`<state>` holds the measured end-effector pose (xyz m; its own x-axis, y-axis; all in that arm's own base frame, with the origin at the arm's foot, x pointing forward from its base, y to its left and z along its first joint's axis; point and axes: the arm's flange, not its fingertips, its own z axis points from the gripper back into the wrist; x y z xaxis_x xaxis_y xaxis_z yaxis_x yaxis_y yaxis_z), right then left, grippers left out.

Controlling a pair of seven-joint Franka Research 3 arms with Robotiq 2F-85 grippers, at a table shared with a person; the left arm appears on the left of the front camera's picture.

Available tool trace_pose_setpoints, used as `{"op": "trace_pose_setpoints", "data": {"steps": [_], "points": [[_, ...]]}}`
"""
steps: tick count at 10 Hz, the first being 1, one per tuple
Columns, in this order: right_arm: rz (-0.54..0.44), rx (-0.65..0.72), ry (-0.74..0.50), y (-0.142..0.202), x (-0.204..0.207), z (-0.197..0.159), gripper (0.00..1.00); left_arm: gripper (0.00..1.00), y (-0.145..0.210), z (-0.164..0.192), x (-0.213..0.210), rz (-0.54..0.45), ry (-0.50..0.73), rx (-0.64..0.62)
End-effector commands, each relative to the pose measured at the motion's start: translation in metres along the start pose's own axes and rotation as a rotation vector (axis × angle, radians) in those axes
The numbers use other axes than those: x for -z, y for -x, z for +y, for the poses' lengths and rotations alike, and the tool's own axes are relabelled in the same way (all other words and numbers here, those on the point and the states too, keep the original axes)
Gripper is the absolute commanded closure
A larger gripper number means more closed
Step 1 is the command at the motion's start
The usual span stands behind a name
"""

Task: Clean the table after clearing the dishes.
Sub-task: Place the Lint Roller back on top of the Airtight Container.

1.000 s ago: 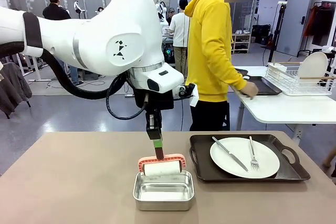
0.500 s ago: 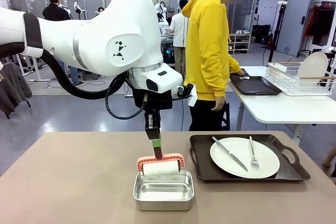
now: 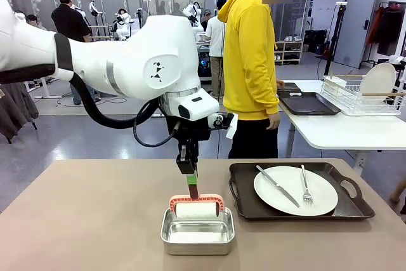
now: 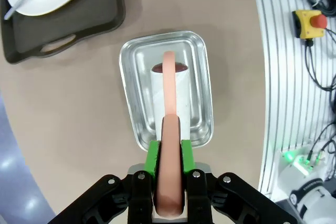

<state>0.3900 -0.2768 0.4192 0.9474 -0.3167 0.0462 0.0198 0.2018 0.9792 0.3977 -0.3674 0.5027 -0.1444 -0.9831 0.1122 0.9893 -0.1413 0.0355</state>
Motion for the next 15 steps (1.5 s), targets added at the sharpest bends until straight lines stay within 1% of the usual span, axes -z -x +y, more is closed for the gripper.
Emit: {"op": "trace_pose_setpoints", "data": {"steps": [1, 3, 6, 10, 15], "points": [[0.000, -0.006, -0.005, 0.002, -0.001, 0.003, 0.00, 0.79, 0.002, 0.006, 0.007, -0.038, 0.053, 0.011], [0.000, -0.006, -0.005, 0.002, -0.001, 0.003, 0.00, 0.79, 0.003, 0.014, 0.025, -0.044, 0.089, 0.000], [0.000, -0.006, -0.005, 0.002, -0.001, 0.003, 0.00, 0.79, 0.005, 0.030, 0.047, -0.019, 0.130, -0.028], [0.000, -0.006, -0.005, 0.002, -0.001, 0.003, 0.00, 0.79, 0.018, 0.044, 0.067, 0.020, 0.141, -0.065], [0.000, -0.006, -0.005, 0.002, -0.001, 0.003, 0.00, 0.79, 0.011, 0.067, 0.089, 0.071, 0.155, -0.031]]}}
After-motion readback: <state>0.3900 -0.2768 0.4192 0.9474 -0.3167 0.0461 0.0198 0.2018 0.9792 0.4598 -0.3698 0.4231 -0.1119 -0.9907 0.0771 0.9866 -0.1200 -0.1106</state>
